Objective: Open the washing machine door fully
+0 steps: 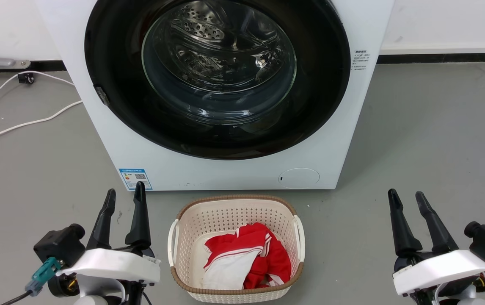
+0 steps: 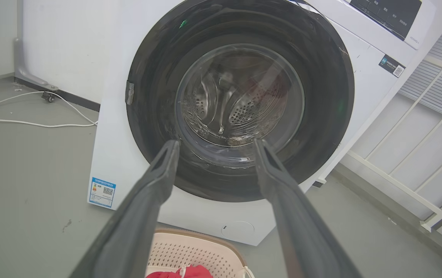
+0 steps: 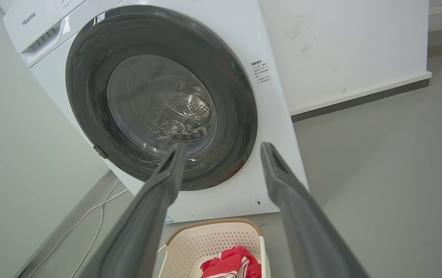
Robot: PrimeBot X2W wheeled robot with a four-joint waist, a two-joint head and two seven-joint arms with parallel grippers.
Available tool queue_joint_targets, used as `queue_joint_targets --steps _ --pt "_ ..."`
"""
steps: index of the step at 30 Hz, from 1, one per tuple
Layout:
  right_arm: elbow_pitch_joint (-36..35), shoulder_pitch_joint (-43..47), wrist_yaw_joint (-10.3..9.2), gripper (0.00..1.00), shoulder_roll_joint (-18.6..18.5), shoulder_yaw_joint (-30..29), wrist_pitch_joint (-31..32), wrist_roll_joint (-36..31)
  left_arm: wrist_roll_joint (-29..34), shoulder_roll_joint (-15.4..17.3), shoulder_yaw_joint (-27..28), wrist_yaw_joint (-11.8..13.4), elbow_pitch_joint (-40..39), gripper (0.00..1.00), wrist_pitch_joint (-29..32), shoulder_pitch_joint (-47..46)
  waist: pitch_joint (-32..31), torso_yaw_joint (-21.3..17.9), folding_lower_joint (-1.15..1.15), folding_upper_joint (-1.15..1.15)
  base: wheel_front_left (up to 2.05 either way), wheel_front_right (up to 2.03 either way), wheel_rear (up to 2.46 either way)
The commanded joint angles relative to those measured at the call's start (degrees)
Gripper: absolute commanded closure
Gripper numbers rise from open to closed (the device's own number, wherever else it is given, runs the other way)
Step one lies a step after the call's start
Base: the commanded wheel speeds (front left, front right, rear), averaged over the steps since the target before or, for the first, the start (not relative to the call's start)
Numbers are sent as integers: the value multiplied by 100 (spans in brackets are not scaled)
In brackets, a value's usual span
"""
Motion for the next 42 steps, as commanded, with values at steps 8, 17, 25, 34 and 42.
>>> queue_joint_targets --steps 8,17,25,34,42 --pt "-82 41 0 0 17 -25 -37 -579 618 133 -157 164 -59 0 -165 44 -11 5 0 0 0 0 0" --pt "-60 81 0 0 23 -80 8 -1065 1109 224 -320 312 -129 0 -287 60 -19 14 0 0 0 0 0" --pt "-102 86 0 0 28 -111 -60 -1372 1448 261 -410 383 -282 0 -390 88 -31 16 0 0 0 0 0" --pt "-140 97 -1 0 34 -158 -111 -1708 1818 258 -475 482 -357 0 -500 197 -43 31 0 0 0 0 0" --pt "-190 123 -1 0 38 -116 -124 -1974 2040 209 -465 527 -384 0 -569 248 -56 43 0 0 0 0 0"
